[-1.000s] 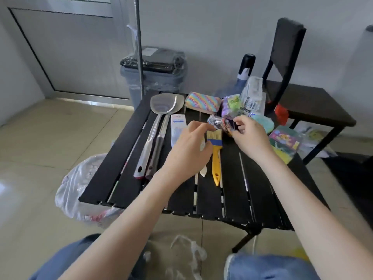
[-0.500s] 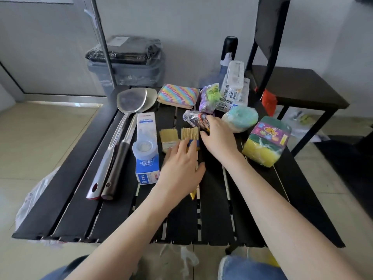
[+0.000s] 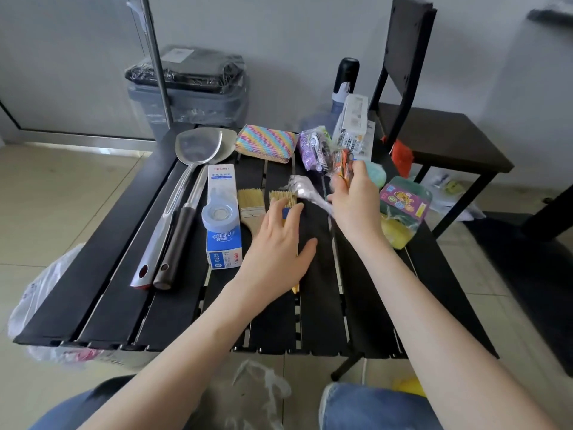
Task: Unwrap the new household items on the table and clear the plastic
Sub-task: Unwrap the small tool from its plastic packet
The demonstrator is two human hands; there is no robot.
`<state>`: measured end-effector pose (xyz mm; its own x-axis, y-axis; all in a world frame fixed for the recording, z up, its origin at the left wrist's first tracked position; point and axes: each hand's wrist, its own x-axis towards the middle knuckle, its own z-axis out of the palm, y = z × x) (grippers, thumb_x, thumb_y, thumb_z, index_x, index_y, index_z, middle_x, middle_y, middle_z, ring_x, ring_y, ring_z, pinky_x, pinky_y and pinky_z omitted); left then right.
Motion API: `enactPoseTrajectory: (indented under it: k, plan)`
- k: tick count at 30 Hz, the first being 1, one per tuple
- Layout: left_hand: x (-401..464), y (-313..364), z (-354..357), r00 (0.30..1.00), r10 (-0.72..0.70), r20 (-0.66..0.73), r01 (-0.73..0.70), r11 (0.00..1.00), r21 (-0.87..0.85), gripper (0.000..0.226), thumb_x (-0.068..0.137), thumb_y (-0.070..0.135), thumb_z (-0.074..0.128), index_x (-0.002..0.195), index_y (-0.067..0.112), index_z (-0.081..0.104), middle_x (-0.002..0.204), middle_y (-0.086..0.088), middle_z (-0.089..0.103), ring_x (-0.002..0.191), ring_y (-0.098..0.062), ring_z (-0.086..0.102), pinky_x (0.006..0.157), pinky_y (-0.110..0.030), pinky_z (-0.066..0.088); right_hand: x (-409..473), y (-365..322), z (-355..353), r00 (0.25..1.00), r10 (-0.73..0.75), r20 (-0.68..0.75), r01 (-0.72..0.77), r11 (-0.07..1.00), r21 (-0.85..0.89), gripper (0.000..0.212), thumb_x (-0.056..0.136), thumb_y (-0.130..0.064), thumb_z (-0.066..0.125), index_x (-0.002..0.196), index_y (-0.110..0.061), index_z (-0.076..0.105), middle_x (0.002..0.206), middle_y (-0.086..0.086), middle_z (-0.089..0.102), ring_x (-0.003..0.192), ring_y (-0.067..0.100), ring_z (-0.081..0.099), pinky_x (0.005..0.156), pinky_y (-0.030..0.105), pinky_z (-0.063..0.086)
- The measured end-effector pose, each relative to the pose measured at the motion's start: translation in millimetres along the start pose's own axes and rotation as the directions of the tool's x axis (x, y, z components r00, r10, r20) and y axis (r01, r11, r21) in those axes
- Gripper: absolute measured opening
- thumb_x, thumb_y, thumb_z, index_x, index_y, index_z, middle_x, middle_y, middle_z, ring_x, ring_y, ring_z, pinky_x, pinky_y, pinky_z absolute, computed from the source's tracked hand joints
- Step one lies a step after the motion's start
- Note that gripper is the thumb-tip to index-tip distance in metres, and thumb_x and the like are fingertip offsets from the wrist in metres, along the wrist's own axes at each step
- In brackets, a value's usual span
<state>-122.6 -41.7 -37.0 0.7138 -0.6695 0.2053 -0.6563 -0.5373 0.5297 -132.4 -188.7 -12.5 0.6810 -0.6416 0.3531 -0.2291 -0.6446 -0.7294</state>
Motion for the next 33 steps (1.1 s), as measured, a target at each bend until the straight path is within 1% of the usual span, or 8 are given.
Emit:
enactPoseTrajectory:
  k: [4, 7, 10, 17, 21, 24, 29, 33]
  plan:
    - [-6, 1, 2, 0.999, 0.004, 0.039, -0.002, 0.999, -0.038, 0.062, 0.097, 0.033, 0.048, 0.149, 0.012, 0.021, 0.155, -0.005, 0.016, 0.144, -0.021, 0.019, 0.113, -0.027, 0.021, -13, 1, -2, 0.999, 0.031, 0.032, -0.030, 0.999, -0.021, 0.021, 0.100, -0.017, 0.046, 0.117, -0.005, 0.046, 0.112, 0.012, 0.062, 0.092, 0.027, 0.067, 0.078, 0.045, 0.055]
    - [-9, 2, 2, 0.999, 0.015, 0.043, -0.011, 0.995, -0.096, 0.064, 0.097, 0.031, 0.048, 0.150, 0.012, 0.017, 0.156, -0.004, 0.017, 0.144, -0.019, 0.019, 0.112, -0.025, 0.021, -24, 1, -5, 0.996, 0.057, 0.063, -0.057, 0.998, 0.004, 0.023, 0.100, -0.018, 0.048, 0.119, -0.005, 0.049, 0.111, 0.010, 0.063, 0.094, 0.025, 0.066, 0.078, 0.038, 0.055]
    - [-9, 8, -9, 1.000, -0.003, 0.010, 0.005, 0.959, -0.283, 0.068, 0.098, 0.027, 0.049, 0.152, 0.017, 0.010, 0.157, 0.003, 0.018, 0.138, 0.000, 0.022, 0.100, -0.002, 0.017, -34, -9, -15, 0.993, 0.073, 0.093, -0.087, 0.984, 0.156, 0.019, 0.099, -0.020, 0.050, 0.115, -0.010, 0.053, 0.104, 0.003, 0.065, 0.082, 0.006, 0.067, 0.068, 0.018, 0.052]
    - [-7, 18, -48, 0.980, 0.053, -0.193, -0.191, 0.544, -0.817, 0.077, 0.095, -0.002, 0.051, 0.149, 0.030, 0.007, 0.137, 0.007, 0.045, 0.113, -0.007, 0.060, 0.089, -0.023, 0.051, -57, -36, -47, 0.919, -0.028, 0.392, -0.253, 0.721, 0.645, 0.020, 0.099, -0.023, 0.050, 0.114, -0.027, 0.063, 0.102, -0.004, 0.073, 0.095, 0.007, 0.068, 0.072, 0.020, 0.054]
    - [-6, 3, -65, 0.966, 0.117, -0.229, -0.246, 0.682, -0.689, 0.062, 0.087, 0.014, 0.064, 0.138, 0.038, 0.038, 0.143, 0.008, 0.038, 0.126, -0.011, 0.051, 0.098, -0.034, 0.049, -58, -40, -50, 0.908, -0.017, 0.419, -0.301, 0.668, 0.680, 0.031, 0.096, -0.027, 0.053, 0.126, -0.021, 0.055, 0.084, 0.003, 0.072, 0.073, 0.021, 0.064, 0.058, 0.025, 0.050]
    - [-7, 2, -67, 0.972, 0.059, -0.227, -0.202, 0.705, -0.680, 0.031, 0.083, 0.025, 0.072, 0.111, 0.029, 0.059, 0.117, -0.002, 0.057, 0.102, -0.011, 0.064, 0.089, -0.027, 0.053, -56, -39, -49, 0.905, -0.035, 0.424, -0.333, 0.563, 0.756, 0.040, 0.092, -0.043, 0.044, 0.109, -0.013, 0.064, 0.078, 0.003, 0.068, 0.064, 0.013, 0.061, 0.058, 0.024, 0.049]
    - [-8, 6, -61, 0.953, -0.046, -0.299, -0.144, 0.801, -0.581, 0.028, 0.077, 0.047, 0.066, 0.096, 0.027, 0.060, 0.088, 0.019, 0.062, 0.083, -0.005, 0.064, 0.074, -0.025, 0.054, -58, -32, -47, 0.865, -0.081, 0.496, -0.440, 0.353, 0.826, 0.049, 0.094, -0.048, 0.036, 0.115, -0.012, 0.062, 0.080, 0.008, 0.063, 0.067, 0.011, 0.062, 0.066, 0.026, 0.049]
    - [-10, 5, -61, 0.946, -0.062, -0.318, -0.111, 0.861, -0.497, 0.027, 0.080, 0.049, 0.062, 0.097, 0.027, 0.064, 0.087, 0.010, 0.064, 0.079, -0.007, 0.063, 0.075, -0.029, 0.055, -59, -25, -48, 0.878, -0.112, 0.465, -0.347, 0.521, 0.780, 0.032, 0.092, -0.023, 0.058, 0.123, -0.016, 0.059, 0.070, -0.009, 0.059, 0.064, 0.005, 0.053, 0.067, 0.024, 0.046]
